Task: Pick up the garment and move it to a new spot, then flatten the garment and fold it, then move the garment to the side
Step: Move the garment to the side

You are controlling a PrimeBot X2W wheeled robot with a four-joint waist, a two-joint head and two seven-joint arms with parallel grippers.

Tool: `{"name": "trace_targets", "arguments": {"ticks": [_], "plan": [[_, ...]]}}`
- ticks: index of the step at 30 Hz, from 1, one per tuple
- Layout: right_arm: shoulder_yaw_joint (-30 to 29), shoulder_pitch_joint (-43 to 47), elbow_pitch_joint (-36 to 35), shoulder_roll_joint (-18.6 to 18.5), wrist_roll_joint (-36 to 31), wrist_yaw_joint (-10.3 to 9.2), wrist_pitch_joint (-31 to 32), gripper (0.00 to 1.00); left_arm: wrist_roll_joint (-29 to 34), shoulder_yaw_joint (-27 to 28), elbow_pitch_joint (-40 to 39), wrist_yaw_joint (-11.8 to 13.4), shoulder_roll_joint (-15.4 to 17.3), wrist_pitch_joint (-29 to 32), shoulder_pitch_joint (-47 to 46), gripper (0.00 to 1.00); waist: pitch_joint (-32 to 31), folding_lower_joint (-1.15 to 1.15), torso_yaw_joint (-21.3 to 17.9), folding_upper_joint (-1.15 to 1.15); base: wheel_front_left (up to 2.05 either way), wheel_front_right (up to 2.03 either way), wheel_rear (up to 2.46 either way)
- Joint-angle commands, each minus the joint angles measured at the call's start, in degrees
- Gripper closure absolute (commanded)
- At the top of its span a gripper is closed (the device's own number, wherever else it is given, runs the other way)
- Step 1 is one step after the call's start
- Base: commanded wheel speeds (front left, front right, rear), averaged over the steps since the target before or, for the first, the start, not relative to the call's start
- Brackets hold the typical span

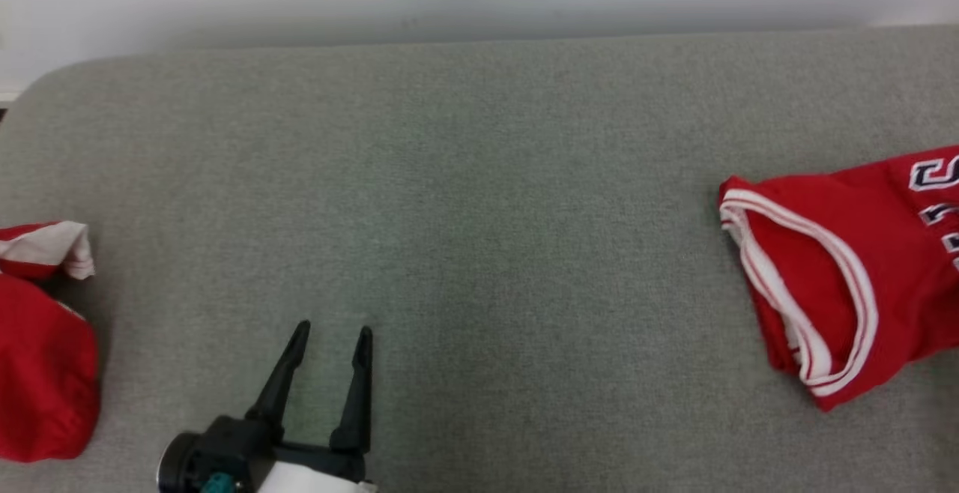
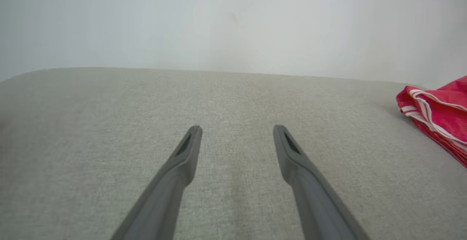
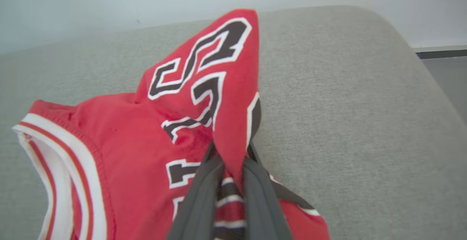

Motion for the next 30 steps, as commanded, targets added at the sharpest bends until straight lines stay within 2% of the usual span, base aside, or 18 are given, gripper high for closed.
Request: {"name": "trace_targets", "arguments": {"ticks": [1, 6, 12, 13, 14, 21, 26, 30], "plan": [[-1.4, -3.4, 2.8, -1.2, -2.0, -0.11, -2.5, 1.00, 1.4, -0.3, -0.3, -0.8, 0.2, 0.0, -2.2, 0.00, 4.4, -0.01, -3.2, 0.00, 0.00, 0.00, 0.00], [-4.0, -9.3, 10.4, -4.1, -6.6, -0.11, -6.8, 1.00, 3.0, -2.6, -0.8, -2.6, 0.2, 0.0, -6.5, 0.00, 8.4, -0.01, -2.6, 0.00, 0.00, 0.00, 0.00], [-7.9, -15.6, 19.6, -7.4, -13.9, -0.11, -11.7, 1.00, 3.4, -4.8, -1.6, -3.0, 0.2, 0.0, -9.5, 0.00, 11.4, -0.01, -0.7, 0.00, 0.00, 0.00, 0.00], [-8.5, -16.7, 21.3, -7.8, -16.0, -0.11, -12.5, 0.57, 3.5, -5.0, -1.6, -3.0, 0.2, 0.0, -9.8, 0.00, 11.8, -0.01, -0.4, 0.00, 0.00, 0.00, 0.00], [-9.3, -17.9, 23.3, -7.6, -17.8, -0.11, -13.4, 0.00, 3.5, -5.0, -1.5, -2.8, 0.2, 0.0, -9.8, 0.00, 11.9, -0.01, -0.3, 0.00, 0.00, 0.00, 0.00], [-13.3, -21.9, 31.1, -5.8, -27.1, -0.11, -20.0, 0.00, 2.3, -4.7, -0.7, -1.7, 0.2, 0.0, -8.4, 0.00, 10.4, -0.01, -0.3, 0.00, 0.00, 0.00, 0.00], [-15.1, -19.7, 31.6, -2.3, -30.6, -0.11, -27.3, 0.00, 0.5, -4.2, -0.3, -0.5, 0.2, 0.0, -6.3, 0.00, 5.7, -0.01, -0.9, 0.00, 0.00, 0.00, 0.00], [-15.8, -15.6, 29.2, 0.4, -33.0, -0.11, -31.7, 0.00, -0.9, -3.7, -0.5, 0.7, 0.2, 0.0, -3.7, 0.00, 0.7, -0.01, -1.3, 0.00, 0.00, 0.00, 0.00]]}}
